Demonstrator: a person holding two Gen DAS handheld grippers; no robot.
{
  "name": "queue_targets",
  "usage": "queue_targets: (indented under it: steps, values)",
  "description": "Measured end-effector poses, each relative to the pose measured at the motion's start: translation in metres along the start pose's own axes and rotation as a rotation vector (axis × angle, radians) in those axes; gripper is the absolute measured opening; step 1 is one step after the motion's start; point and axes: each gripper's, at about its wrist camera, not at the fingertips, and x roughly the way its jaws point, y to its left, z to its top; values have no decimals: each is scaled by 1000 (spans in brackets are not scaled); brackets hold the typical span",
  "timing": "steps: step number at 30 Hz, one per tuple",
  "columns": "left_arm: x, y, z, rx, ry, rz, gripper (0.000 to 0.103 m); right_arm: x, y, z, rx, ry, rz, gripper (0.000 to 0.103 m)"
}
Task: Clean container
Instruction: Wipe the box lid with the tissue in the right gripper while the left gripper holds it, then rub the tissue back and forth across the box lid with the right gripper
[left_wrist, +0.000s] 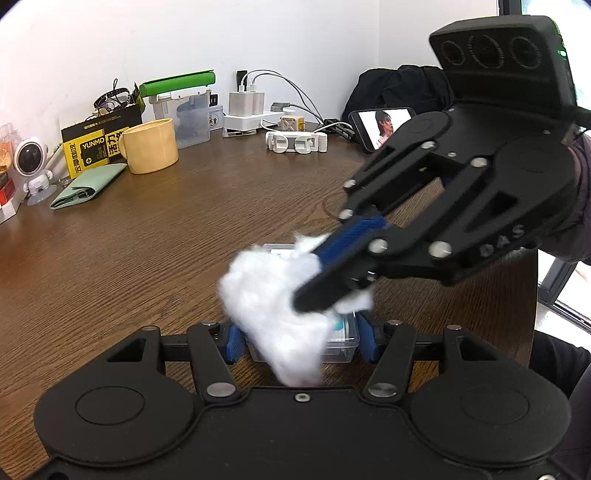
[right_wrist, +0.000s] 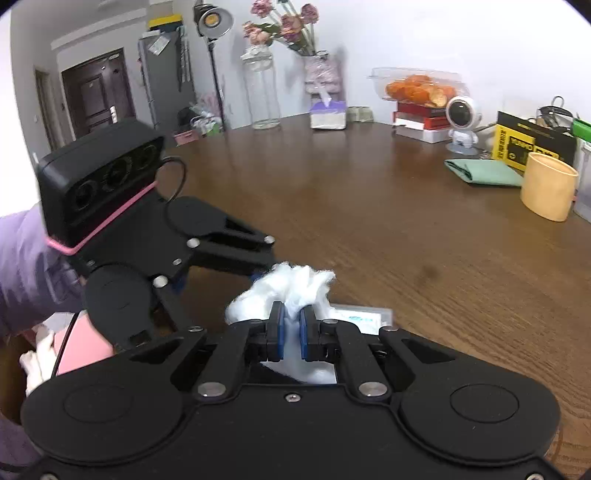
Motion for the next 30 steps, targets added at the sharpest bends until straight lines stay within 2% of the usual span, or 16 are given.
queue_targets:
  steps: [5,10,16,21,24,30]
  values:
    - [0,0,0,0,0,0,57,-12,-1,-4,-33,31,-11,8]
    - [0,0,0,-2,0,-2,57,-20,-13,-6,-23,28,-87,9]
    - [-1,-1,0,-3,0,-3,57,-8,-24,2,-17,0,-147,11]
    - [-2,0,0,-3,0,-4,57,3,-21,6,5,-25,-106,11]
    - [-2,0,0,-4,0,-5,57,4,-10,2,1,-30,-41,11]
    - [-2,0,0,-4,0,-6,57,-2,6,-4,-40,-6,21,11]
